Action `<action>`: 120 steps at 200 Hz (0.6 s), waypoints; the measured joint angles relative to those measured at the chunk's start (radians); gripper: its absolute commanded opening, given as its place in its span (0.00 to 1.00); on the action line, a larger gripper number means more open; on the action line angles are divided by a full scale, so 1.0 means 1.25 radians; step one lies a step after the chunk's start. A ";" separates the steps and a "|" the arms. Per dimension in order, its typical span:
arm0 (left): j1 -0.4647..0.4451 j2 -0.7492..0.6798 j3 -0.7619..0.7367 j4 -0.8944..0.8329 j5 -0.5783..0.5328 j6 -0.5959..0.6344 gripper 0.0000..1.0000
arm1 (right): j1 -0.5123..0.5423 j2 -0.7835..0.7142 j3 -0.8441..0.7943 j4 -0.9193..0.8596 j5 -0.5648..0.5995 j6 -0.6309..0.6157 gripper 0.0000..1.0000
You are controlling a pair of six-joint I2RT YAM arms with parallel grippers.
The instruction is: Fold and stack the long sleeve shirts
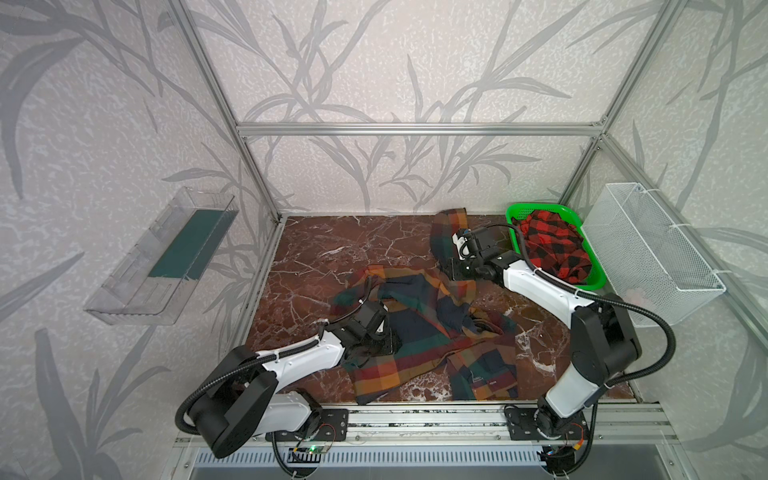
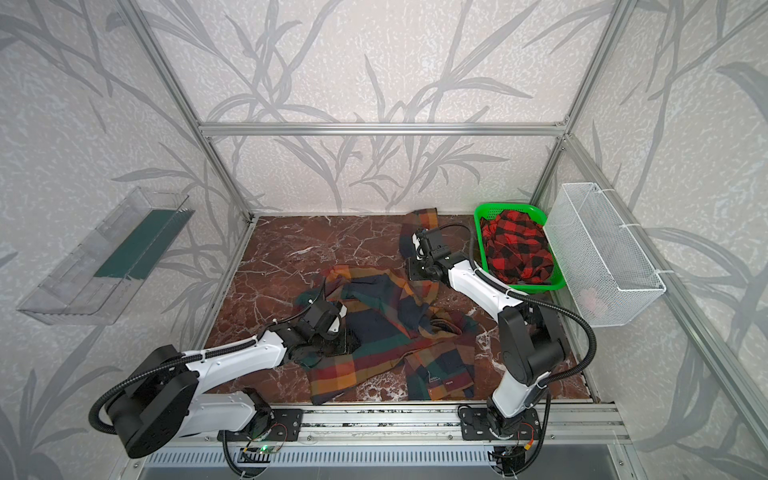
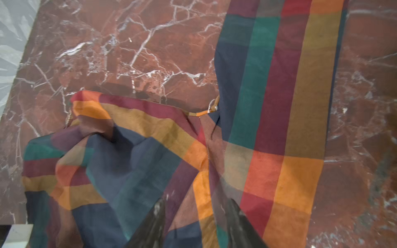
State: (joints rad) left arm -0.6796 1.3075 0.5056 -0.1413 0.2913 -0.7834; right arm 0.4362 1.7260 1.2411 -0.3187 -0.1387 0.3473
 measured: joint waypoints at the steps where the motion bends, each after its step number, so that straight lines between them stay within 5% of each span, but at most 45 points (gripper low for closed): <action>1: 0.000 0.001 0.001 -0.001 0.000 -0.002 0.53 | -0.001 0.002 0.000 0.001 -0.002 0.000 0.45; 60: -0.004 0.037 0.044 -0.065 -0.013 -0.018 0.52 | -0.078 0.202 0.023 0.011 -0.020 0.020 0.40; 120: -0.004 0.091 0.117 -0.165 -0.035 0.005 0.52 | -0.113 0.358 0.275 -0.044 0.084 -0.008 0.39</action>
State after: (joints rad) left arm -0.6842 1.4216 0.6514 -0.3473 0.2474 -0.7776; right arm 0.2947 2.1731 1.5845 -0.3737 -0.0334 0.3374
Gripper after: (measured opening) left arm 0.523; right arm 0.397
